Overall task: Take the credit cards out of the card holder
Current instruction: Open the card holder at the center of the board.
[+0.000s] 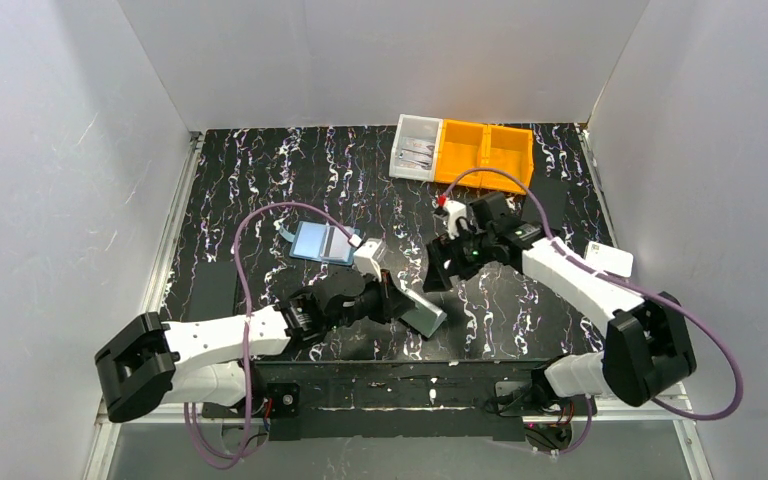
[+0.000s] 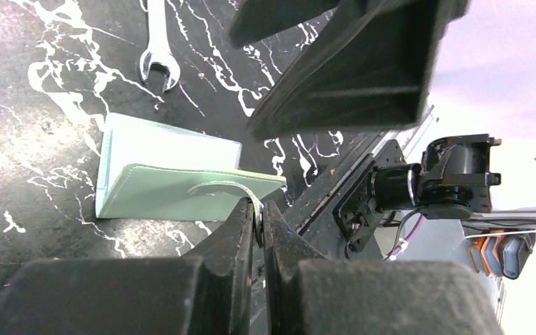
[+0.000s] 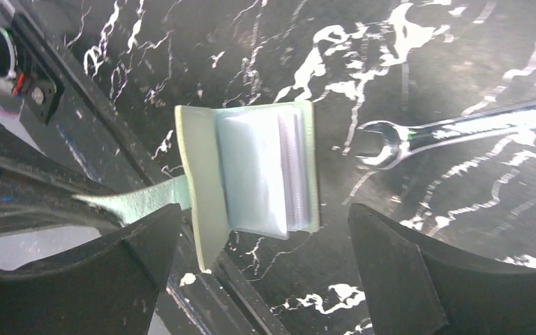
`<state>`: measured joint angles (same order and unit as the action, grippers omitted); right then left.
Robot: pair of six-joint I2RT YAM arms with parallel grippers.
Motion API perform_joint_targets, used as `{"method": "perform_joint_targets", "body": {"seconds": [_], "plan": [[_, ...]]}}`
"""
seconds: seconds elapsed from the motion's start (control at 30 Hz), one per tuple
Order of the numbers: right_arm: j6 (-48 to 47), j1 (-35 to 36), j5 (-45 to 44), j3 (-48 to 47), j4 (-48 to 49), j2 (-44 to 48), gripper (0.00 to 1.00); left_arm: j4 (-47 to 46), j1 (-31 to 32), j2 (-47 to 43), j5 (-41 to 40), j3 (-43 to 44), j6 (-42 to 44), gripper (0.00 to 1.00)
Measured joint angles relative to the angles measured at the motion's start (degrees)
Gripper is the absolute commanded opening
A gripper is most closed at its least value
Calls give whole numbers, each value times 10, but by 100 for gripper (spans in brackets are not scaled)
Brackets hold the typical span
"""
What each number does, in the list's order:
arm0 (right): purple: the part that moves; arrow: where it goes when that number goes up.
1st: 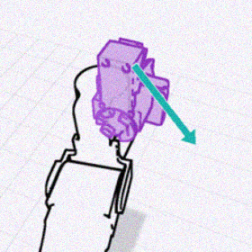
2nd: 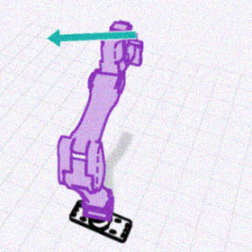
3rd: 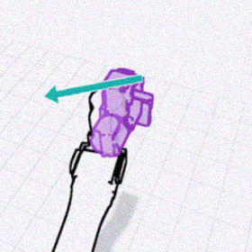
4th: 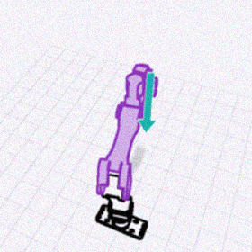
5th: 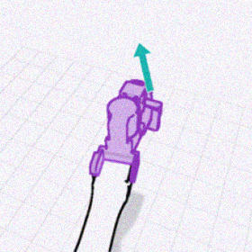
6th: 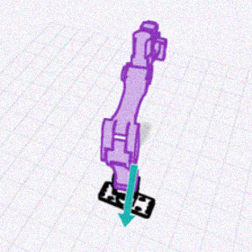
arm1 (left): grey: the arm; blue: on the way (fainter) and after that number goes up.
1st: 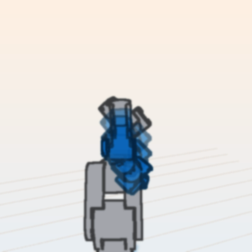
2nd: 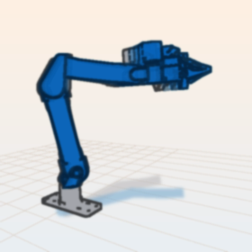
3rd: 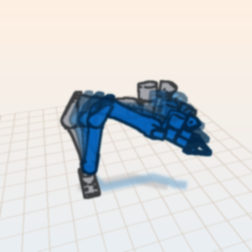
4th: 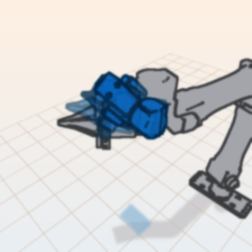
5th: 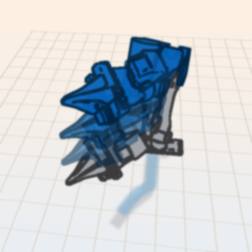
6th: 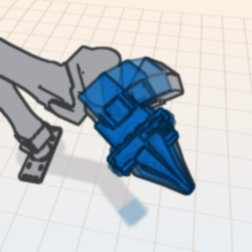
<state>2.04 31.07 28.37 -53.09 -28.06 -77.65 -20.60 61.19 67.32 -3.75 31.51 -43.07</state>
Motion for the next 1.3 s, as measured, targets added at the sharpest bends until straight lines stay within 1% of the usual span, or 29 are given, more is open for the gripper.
{"method": "perform_joint_targets", "body": {"seconds": [0.13,0.23,0.3,0.4,0.5,0.63,0.7,0.77,0.8,0.87,1.0,1.03,1.07,1.17,1.23,1.3], "plan": [[-18,-30,12,33,13,41,98,-8,-28,3,21,-14,-14,0],[-55,-29,39,60,12,72,95,-10,-62,-25,31,-67,-42,0],[-75,-28,54,70,11,84,93,13,-81,-51,38,-102,-65,0],[-94,-28,66,71,12,78,88,63,-90,-87,43,-131,-91,0],[-106,-28,74,70,12,54,83,139,-90,-124,33,-138,-119,0],[-112,-24,79,70,11,25,80,249,-91,-166,-3,-137,-153,0],[-113,-21,79,70,12,18,76,297,-91,-172,-22,-132,-168,0],[-113,-17,78,70,12,15,71,353,-92,-172,-47,-119,-189,2],[-113,-16,77,70,12,15,69,382,-92,-172,-61,-110,-200,5],[-112,-10,72,69,13,13,64,423,-92,-168,-79,-97,-218,14],[-112,6,60,63,13,3,56,495,-93,-139,-108,-62,-246,19],[-112,10,58,61,13,-1,54,510,-93,-132,-112,-52,-248,22],[-113,14,56,59,13,-5,51,521,-93,-129,-115,-43,-247,27],[-117,25,48,53,12,-14,45,547,-93,-157,-114,-15,-216,42],[-123,32,44,49,10,-20,41,551,-93,-184,-111,-5,-196,48],[-133,44,37,40,7,-28,35,552,-93,-219,-104,1,-167,50]]}}
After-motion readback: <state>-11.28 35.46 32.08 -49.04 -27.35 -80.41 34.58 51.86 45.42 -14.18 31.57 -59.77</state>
